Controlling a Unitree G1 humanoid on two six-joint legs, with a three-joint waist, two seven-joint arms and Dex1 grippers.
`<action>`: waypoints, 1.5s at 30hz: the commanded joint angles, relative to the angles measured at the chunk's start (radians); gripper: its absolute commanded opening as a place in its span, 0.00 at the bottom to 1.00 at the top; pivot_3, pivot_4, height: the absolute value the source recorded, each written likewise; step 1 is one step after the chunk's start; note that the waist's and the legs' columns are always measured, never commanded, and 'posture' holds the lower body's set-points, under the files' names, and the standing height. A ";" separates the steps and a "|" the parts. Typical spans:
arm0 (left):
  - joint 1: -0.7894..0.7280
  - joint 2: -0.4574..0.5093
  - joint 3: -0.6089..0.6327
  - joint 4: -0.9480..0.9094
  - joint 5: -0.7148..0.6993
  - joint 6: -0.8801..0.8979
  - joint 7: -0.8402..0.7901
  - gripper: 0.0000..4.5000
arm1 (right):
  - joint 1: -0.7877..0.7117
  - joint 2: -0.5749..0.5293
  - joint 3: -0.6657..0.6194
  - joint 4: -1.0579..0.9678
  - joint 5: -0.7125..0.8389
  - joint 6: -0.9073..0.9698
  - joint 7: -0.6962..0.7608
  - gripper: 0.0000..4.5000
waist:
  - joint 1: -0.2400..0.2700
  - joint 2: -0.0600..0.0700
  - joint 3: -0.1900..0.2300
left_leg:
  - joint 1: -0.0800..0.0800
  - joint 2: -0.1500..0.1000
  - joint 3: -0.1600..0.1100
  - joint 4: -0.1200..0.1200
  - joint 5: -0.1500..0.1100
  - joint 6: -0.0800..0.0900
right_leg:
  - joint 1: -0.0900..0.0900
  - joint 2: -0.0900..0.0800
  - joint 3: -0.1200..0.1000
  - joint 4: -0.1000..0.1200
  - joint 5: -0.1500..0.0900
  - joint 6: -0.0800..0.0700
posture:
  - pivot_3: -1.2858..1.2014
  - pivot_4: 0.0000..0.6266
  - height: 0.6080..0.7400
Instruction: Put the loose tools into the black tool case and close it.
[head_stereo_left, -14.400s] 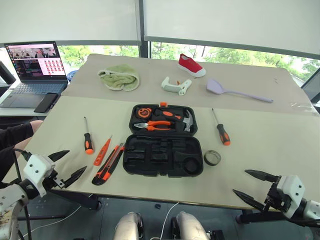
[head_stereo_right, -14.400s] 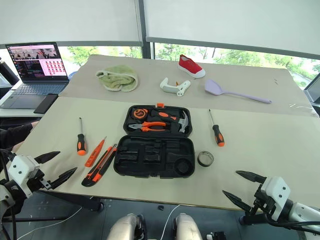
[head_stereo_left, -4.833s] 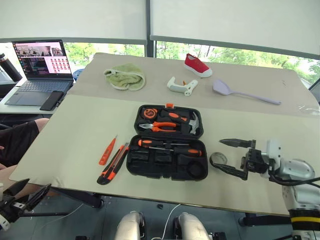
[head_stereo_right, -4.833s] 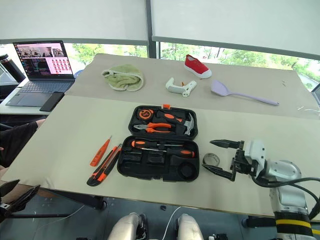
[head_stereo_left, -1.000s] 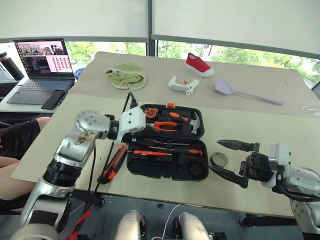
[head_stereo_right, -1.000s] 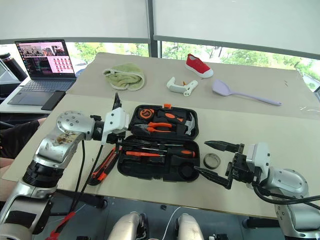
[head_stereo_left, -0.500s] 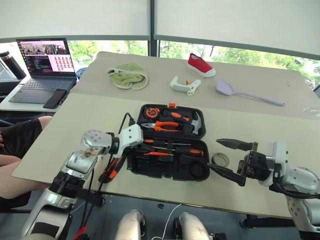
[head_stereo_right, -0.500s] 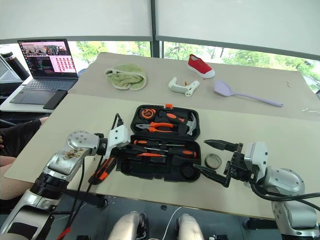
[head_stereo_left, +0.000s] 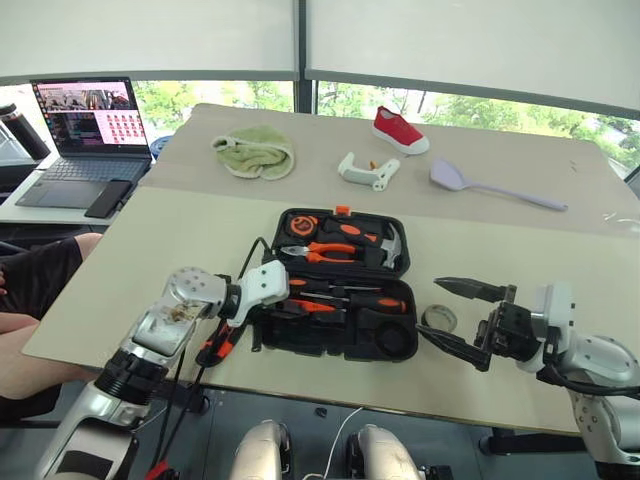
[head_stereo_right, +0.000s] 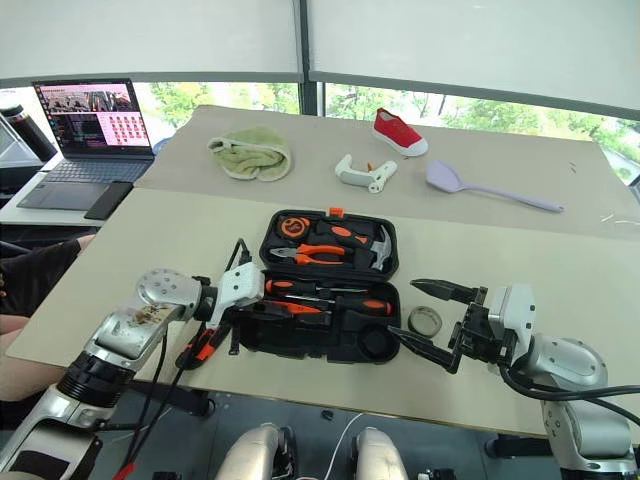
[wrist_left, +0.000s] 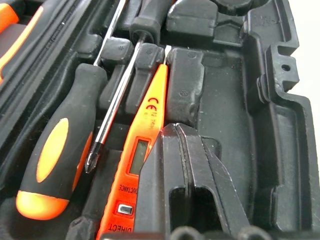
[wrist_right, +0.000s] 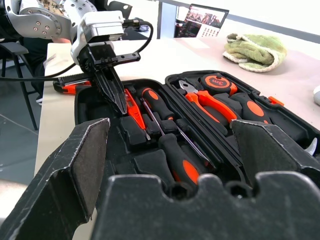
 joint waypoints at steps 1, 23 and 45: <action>0.004 0.021 0.008 -0.007 0.013 0.005 0.010 0.00 | -0.007 0.004 -0.011 -0.006 0.007 -0.020 0.005 1.00 | -0.001 0.000 0.000 | 0.000 0.000 0.000 0.000 0.000 0.000 | 0.000 0.000 0.000 0.000 0.000 0.000 | 0.52 0.24 0.97; 0.026 -0.019 0.057 0.002 -0.031 -0.005 0.070 0.00 | -0.046 0.008 0.004 0.071 -0.012 -0.040 0.039 1.00 | 0.000 0.000 0.000 | 0.000 0.000 0.000 0.000 0.000 0.000 | 0.000 0.000 0.000 0.000 0.000 0.000 | 0.52 0.24 0.97; 0.890 0.134 1.094 0.083 -0.305 -0.143 0.116 0.97 | 0.053 -0.027 -0.056 0.272 -0.080 -0.303 0.215 1.00 | -0.020 0.000 0.000 | 0.003 0.000 -0.002 -0.002 -0.006 -0.007 | -0.002 -0.015 -0.002 -0.003 -0.001 -0.001 | 0.52 0.24 0.97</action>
